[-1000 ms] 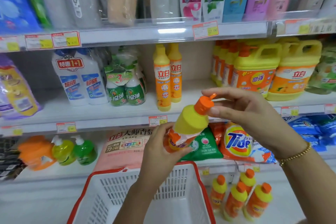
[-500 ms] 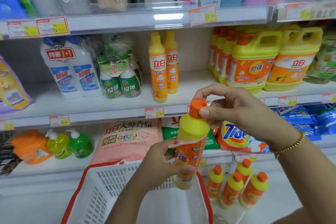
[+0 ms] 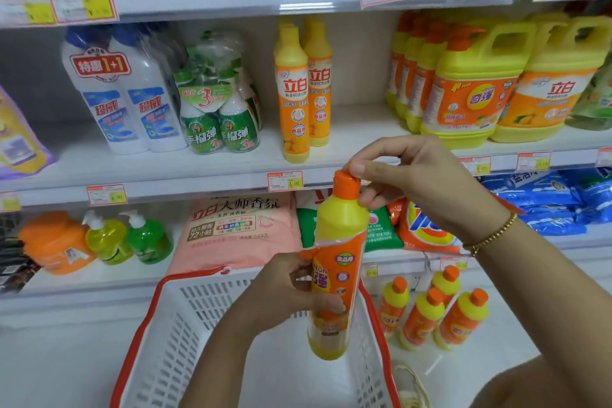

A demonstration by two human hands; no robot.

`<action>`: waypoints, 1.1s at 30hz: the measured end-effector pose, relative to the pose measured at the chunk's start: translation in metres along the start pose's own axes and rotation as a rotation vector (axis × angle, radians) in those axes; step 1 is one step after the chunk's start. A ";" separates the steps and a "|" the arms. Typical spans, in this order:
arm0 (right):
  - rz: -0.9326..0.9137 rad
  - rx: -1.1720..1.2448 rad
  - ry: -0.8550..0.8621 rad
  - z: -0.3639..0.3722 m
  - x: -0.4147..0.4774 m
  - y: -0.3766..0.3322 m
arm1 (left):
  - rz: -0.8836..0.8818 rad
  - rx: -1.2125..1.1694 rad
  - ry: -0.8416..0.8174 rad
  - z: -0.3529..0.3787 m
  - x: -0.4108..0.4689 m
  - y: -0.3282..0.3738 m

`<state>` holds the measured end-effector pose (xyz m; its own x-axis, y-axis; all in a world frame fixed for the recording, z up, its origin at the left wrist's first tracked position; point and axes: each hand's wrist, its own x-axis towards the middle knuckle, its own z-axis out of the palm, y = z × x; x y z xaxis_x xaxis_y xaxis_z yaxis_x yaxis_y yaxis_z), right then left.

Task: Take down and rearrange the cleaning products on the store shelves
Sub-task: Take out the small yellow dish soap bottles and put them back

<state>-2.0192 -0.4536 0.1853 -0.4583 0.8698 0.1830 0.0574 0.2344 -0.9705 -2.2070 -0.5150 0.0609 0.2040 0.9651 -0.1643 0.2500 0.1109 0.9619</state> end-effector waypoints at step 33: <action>0.744 -1.065 -0.743 -0.009 -0.030 0.225 | -0.120 0.007 0.296 0.070 0.130 -0.250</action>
<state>-1.9848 -0.4235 -0.0372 -0.3501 0.5926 -0.7255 0.9268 0.3315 -0.1764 -2.1770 -0.4338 -0.2163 -0.1112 0.9725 -0.2048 0.2625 0.2275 0.9377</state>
